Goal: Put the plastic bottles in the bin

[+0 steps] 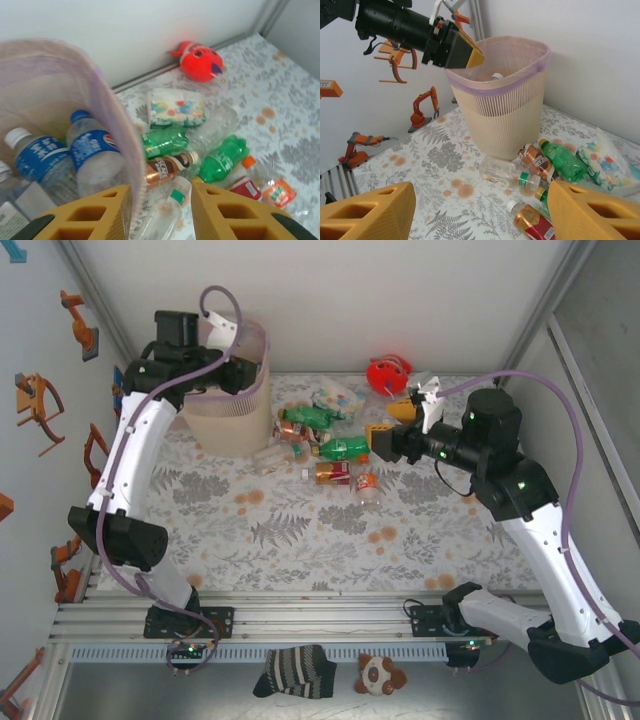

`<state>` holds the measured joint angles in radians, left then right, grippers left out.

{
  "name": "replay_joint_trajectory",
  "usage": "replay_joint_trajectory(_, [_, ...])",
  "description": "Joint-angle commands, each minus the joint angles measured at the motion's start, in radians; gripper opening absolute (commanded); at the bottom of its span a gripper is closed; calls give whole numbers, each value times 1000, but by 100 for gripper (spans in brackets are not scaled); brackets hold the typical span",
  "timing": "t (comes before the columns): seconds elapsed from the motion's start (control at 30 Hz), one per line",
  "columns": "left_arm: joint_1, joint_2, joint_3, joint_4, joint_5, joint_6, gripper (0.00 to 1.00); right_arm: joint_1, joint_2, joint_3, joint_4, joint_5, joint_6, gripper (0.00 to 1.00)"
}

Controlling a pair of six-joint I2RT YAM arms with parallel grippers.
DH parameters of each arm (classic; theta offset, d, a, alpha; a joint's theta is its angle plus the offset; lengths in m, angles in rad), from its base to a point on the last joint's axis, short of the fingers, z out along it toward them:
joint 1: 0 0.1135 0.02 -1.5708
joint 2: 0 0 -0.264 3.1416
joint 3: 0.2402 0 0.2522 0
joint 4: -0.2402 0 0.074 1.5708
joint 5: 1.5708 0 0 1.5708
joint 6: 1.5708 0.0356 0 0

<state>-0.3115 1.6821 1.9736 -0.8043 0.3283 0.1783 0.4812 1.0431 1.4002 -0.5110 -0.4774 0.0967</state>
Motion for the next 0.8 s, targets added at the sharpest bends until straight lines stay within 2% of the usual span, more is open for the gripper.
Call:
replay_joint_trajectory(0.0, [-70, -63, -75, 49, -45, 137, 38, 8, 3, 11, 28, 1, 8, 69])
replay_joint_trajectory(0.13, [-156, -87, -166, 61, -86, 222, 42, 8, 6, 14, 28, -3, 10, 69])
replay_joint_trajectory(0.4, [-267, -54, -289, 60, -168, 311, 45, 8, 6, 19, 22, -3, 12, 69])
replay_joint_trajectory(0.77, [-322, 126, -299, 21, -398, 402, 56, 14, 6, 23, 17, 3, 20, 69])
